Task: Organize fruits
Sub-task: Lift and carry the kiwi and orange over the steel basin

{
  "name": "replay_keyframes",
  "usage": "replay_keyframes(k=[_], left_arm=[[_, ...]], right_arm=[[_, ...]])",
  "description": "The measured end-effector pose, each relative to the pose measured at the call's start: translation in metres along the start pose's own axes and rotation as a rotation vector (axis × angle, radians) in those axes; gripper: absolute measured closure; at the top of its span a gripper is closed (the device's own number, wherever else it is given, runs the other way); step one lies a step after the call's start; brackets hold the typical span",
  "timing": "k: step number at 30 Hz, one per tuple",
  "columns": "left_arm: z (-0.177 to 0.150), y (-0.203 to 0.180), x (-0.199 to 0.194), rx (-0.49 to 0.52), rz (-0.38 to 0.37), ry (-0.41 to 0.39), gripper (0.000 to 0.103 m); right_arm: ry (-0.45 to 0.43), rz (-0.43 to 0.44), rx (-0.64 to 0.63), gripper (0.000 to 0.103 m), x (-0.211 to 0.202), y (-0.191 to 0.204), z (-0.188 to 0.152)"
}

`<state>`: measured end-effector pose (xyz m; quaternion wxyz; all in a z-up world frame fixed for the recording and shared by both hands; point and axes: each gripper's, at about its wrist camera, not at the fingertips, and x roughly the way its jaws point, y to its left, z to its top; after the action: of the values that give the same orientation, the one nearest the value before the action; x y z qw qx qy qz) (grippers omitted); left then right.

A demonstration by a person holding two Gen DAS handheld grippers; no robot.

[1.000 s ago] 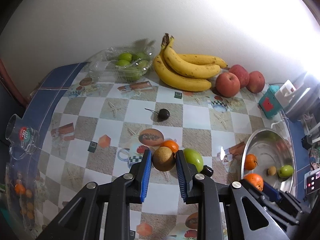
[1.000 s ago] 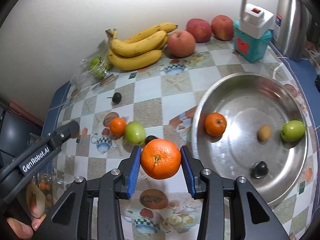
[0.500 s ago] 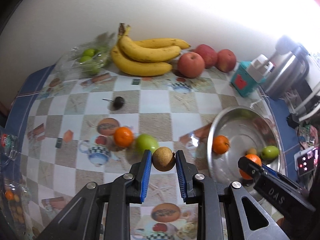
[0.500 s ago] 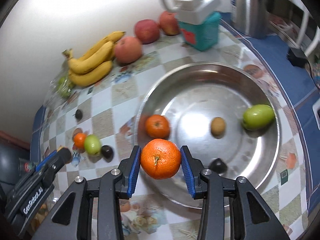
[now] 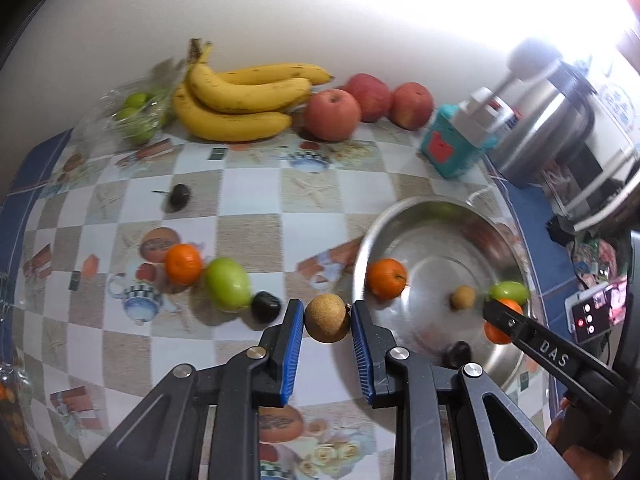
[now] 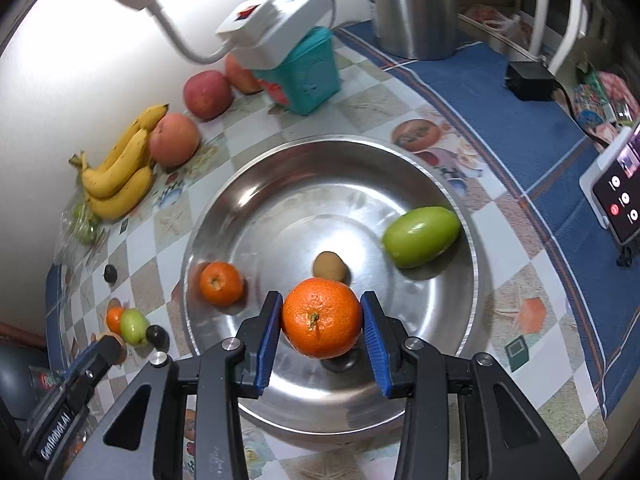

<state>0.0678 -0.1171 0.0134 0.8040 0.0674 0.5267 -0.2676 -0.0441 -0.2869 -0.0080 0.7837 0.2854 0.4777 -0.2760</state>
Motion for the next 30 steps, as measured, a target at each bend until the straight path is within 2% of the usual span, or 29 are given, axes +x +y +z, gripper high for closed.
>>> replay_keyframes(k=[14, 30], left_arm=[[-0.015, -0.061, 0.024, 0.155, -0.036, 0.007, 0.076], [-0.019, -0.066, 0.059, 0.179, -0.023, 0.04, 0.076]], right_arm=[[-0.002, -0.017, 0.076, 0.061, -0.002, -0.032, 0.006], [0.078, -0.023, 0.089, 0.061, 0.03, -0.035, 0.0]])
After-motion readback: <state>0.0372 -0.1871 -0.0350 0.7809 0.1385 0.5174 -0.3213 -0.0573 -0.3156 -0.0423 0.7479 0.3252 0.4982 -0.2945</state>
